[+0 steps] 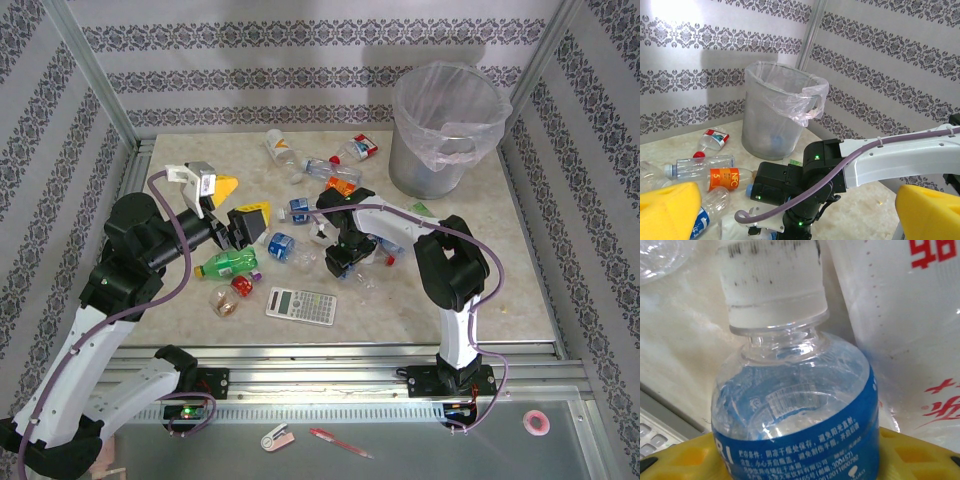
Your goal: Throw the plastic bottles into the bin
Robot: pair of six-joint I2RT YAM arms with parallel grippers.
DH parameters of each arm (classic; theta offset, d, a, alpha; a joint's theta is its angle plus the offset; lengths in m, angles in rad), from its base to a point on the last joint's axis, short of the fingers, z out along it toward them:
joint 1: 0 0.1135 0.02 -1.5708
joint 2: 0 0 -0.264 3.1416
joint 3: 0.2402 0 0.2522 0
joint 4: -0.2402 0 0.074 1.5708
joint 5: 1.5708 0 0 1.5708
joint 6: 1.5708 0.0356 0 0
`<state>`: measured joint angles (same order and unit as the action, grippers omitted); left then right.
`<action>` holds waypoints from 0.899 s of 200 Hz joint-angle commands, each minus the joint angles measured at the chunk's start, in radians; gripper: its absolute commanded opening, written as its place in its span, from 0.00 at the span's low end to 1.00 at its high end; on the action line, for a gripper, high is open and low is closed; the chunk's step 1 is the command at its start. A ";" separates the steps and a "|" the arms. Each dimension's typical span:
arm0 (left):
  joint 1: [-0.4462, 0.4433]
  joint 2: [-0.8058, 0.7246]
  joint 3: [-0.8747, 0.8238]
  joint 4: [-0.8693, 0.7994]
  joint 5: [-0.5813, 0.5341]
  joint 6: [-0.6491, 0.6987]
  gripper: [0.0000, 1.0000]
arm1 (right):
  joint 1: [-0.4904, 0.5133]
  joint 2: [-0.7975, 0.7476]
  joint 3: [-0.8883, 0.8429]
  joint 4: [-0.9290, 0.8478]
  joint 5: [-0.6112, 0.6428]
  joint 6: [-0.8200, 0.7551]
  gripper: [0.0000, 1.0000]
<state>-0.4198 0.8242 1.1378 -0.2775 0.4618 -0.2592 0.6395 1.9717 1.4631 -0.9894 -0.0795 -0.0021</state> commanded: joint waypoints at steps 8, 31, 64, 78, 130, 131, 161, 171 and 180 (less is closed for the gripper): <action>-0.014 -0.010 -0.004 0.014 -0.003 0.003 1.00 | 0.011 -0.048 -0.023 0.005 -0.052 0.035 0.45; -0.016 -0.008 -0.007 0.030 -0.002 0.000 1.00 | 0.012 -0.082 -0.033 0.018 -0.072 0.048 0.42; -0.015 -0.006 -0.010 0.036 0.001 -0.001 1.00 | 0.013 -0.119 -0.043 0.020 -0.106 0.057 0.35; -0.014 -0.006 -0.014 0.041 0.001 -0.003 1.00 | 0.016 -0.137 -0.047 0.021 -0.105 0.060 0.35; -0.014 -0.005 -0.022 0.062 -0.002 -0.006 1.00 | 0.017 -0.212 -0.056 0.016 -0.127 0.072 0.34; -0.015 -0.005 -0.023 0.063 -0.002 -0.006 1.00 | 0.017 -0.213 -0.055 0.017 -0.128 0.072 0.34; -0.014 -0.002 -0.032 0.079 -0.001 -0.012 1.00 | 0.017 -0.212 -0.051 0.015 -0.129 0.070 0.33; -0.015 0.000 -0.035 0.082 -0.001 -0.012 1.00 | 0.016 -0.211 -0.049 0.021 -0.131 0.072 0.31; -0.014 0.002 -0.035 0.084 0.001 -0.014 1.00 | 0.017 -0.212 -0.048 0.029 -0.134 0.076 0.31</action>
<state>-0.4198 0.8253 1.1130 -0.2462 0.4618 -0.2634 0.6506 1.7756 1.4178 -0.9596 -0.1925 0.0551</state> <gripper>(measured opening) 0.997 0.312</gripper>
